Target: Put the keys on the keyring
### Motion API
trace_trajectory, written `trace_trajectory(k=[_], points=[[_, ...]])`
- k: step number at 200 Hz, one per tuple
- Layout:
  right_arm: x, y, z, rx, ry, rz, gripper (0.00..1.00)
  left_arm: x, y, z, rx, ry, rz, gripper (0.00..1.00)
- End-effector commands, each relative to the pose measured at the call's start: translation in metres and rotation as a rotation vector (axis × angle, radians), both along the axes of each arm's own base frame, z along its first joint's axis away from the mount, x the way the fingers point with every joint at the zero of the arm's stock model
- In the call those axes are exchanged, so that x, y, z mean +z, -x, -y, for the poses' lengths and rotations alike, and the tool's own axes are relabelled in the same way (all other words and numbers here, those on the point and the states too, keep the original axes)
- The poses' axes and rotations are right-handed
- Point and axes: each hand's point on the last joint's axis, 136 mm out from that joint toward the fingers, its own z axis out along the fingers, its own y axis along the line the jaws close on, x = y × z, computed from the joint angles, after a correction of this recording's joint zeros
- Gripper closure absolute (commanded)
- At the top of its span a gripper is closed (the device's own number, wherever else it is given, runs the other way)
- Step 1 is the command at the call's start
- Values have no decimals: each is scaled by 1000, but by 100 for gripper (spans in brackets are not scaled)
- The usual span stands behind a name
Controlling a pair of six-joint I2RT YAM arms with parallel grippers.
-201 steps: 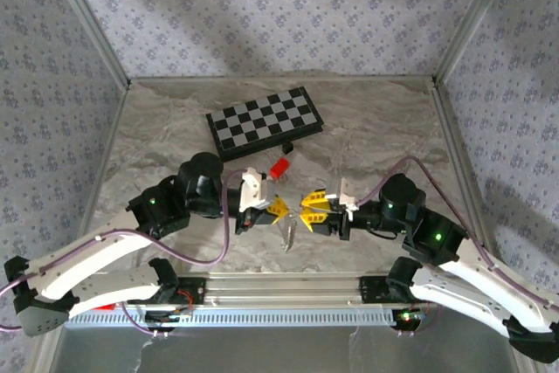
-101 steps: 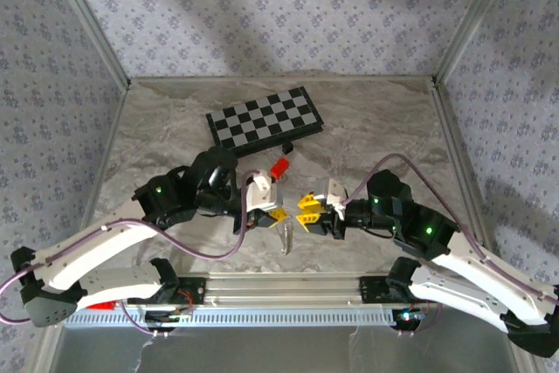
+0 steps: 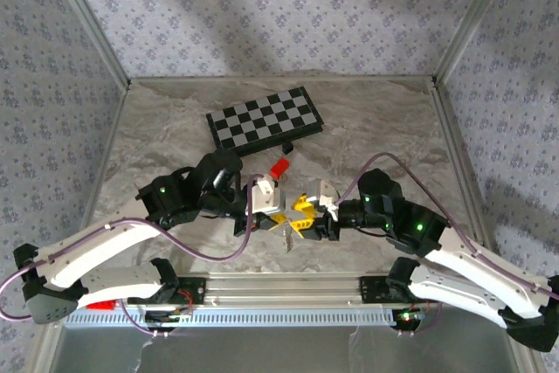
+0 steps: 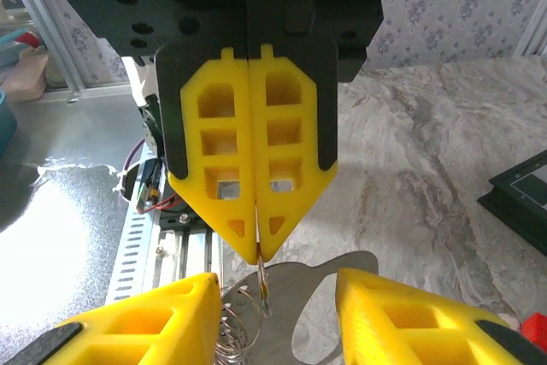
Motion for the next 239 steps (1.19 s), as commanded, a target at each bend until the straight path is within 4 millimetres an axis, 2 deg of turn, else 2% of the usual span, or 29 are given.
trace_trajectory(k=[1, 88, 118, 131, 152, 163, 167, 174, 192, 239], points=[[-1, 3, -4, 21, -3, -3, 59, 16, 2, 3, -19, 37, 40, 100], [-11, 0, -8, 12, 38, -3, 84, 14, 3, 4, -23, 31, 44, 100], [-12, -2, -9, 5, 46, 2, 100, 13, 2, 4, -18, 29, 41, 100], [-11, -3, -8, -3, 39, 10, 100, 13, 0, 4, 0, 33, 42, 100], [-3, 1, -4, 1, -7, 27, 100, 15, -2, 0, 42, 78, 49, 70], [6, 5, -2, 13, -57, 32, 100, 20, -3, -3, 68, 132, 56, 62], [9, 7, -2, 20, -76, 32, 100, 21, -4, -4, 78, 152, 54, 56], [15, 10, 0, 31, -111, 33, 100, 27, -4, -6, 92, 199, 56, 54], [30, 16, 3, 57, -200, 32, 100, 41, -3, -12, 117, 315, 55, 54], [56, 25, 6, 106, -361, 21, 100, 58, 10, -16, 69, 442, 7, 68]])
